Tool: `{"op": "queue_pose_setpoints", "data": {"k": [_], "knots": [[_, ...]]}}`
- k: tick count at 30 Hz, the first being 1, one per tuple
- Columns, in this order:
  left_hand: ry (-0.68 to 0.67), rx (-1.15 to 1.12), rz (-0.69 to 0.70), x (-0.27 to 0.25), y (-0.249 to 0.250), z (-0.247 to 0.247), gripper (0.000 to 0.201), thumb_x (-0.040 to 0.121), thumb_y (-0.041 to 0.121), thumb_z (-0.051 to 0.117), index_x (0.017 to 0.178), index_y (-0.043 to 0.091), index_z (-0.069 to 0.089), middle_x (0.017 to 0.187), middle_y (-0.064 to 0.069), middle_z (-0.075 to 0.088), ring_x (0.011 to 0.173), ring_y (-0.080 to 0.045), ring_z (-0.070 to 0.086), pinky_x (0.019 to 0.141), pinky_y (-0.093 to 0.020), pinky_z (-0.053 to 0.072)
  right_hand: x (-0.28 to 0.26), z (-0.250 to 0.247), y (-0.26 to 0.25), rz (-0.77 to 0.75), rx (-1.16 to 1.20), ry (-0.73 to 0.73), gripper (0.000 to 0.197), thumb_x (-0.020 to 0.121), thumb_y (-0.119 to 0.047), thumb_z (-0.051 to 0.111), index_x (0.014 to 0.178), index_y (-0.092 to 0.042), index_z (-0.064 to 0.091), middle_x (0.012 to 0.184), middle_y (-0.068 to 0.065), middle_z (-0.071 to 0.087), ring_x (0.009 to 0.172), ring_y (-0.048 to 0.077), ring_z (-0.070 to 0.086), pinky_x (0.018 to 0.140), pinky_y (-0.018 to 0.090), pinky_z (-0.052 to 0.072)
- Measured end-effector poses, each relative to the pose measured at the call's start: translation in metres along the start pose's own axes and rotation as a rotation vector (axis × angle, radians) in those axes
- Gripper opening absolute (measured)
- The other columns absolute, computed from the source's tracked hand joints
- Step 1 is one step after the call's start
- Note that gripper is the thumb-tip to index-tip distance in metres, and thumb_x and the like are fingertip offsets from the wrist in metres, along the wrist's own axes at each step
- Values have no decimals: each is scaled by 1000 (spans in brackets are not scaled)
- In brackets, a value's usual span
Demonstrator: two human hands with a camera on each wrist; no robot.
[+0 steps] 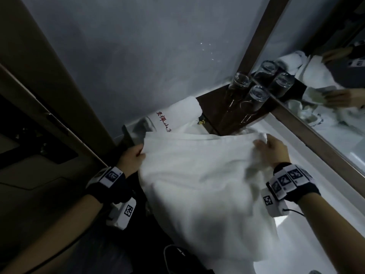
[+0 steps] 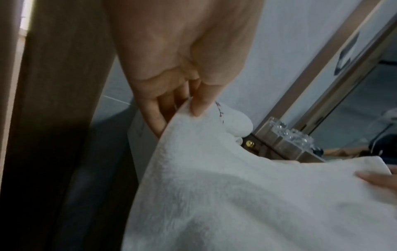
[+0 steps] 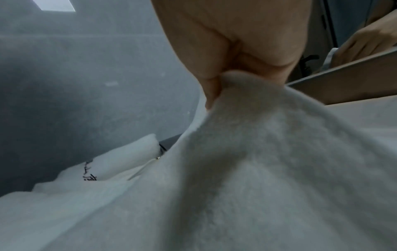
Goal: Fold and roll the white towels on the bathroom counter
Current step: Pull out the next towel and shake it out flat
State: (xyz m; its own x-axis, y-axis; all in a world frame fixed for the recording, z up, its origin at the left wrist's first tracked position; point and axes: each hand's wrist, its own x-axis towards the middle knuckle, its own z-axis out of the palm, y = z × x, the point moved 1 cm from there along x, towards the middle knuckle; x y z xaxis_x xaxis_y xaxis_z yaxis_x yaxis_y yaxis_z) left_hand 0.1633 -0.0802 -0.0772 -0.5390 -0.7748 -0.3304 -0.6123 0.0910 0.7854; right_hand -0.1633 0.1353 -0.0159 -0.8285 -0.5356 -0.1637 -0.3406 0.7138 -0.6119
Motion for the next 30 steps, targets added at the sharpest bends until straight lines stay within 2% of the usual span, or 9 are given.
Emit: {"op": "queue_pose_setpoints", "data": {"k": [4, 8, 12, 15, 18, 21, 25, 27, 30], "knots": [[56, 25, -33, 13, 6, 7, 27, 84, 1, 55, 111, -2, 58, 117, -21, 60, 110, -35, 55, 91, -31, 39, 15, 10, 5, 64, -109, -76, 37, 94, -28, 47, 111, 3, 58, 114, 28, 60, 106, 41, 54, 89, 42, 40], [219, 49, 41, 26, 19, 6, 26, 78, 11, 71, 98, -4, 63, 111, -17, 50, 98, -26, 51, 91, -29, 40, 23, 16, 6, 121, -70, -189, 40, 93, -38, 45, 108, -4, 61, 115, 24, 62, 104, 35, 56, 88, 36, 39], [69, 53, 86, 33, 27, 8, 21, 74, 8, 74, 92, 3, 65, 109, -8, 44, 96, -22, 49, 85, -23, 36, 30, 21, 5, 223, -43, -373, 53, 87, -51, 52, 120, -10, 58, 124, 14, 60, 115, 32, 54, 104, 46, 39], [31, 126, 107, 35, 28, 6, 24, 72, 8, 75, 93, 6, 64, 108, -6, 37, 94, -19, 45, 80, -17, 31, 33, 21, 2, 221, 41, -398, 48, 87, -49, 54, 109, -6, 63, 115, 15, 64, 108, 31, 59, 101, 46, 43], [-44, 188, 188, 33, 29, 3, 22, 76, 8, 73, 94, 3, 61, 101, -8, 47, 94, -21, 48, 77, -19, 31, 32, 19, -3, 191, 104, -411, 44, 88, -42, 57, 100, -1, 66, 106, 17, 67, 101, 32, 62, 97, 44, 47], [-21, 148, 258, 30, 30, 0, 18, 80, 10, 68, 92, 1, 58, 95, -5, 53, 90, -17, 49, 72, -16, 31, 30, 11, -5, 182, 234, -355, 39, 87, -35, 61, 100, 1, 66, 101, 17, 67, 94, 31, 63, 93, 41, 49], [21, -100, 175, 26, 26, -17, 11, 83, 14, 65, 82, 14, 55, 80, 2, 57, 74, -8, 52, 61, -6, 41, 26, -13, 3, 215, 471, -241, 41, 85, -28, 64, 100, 10, 63, 94, 19, 67, 81, 29, 63, 83, 39, 50], [19, -175, 140, 24, 26, -25, 11, 84, 14, 63, 78, 18, 55, 79, 4, 59, 73, -7, 53, 61, -12, 45, 23, -21, 7, 223, 558, -179, 32, 85, -26, 64, 89, 6, 65, 92, 19, 66, 81, 29, 63, 87, 39, 49], [45, -157, 169, 21, 32, -31, 12, 85, 15, 62, 74, 18, 56, 76, 4, 60, 71, -6, 54, 58, -8, 44, 21, -22, 10, 232, 630, -111, 21, 86, -27, 63, 79, -8, 65, 84, 8, 67, 76, 19, 63, 79, 30, 51]]}}
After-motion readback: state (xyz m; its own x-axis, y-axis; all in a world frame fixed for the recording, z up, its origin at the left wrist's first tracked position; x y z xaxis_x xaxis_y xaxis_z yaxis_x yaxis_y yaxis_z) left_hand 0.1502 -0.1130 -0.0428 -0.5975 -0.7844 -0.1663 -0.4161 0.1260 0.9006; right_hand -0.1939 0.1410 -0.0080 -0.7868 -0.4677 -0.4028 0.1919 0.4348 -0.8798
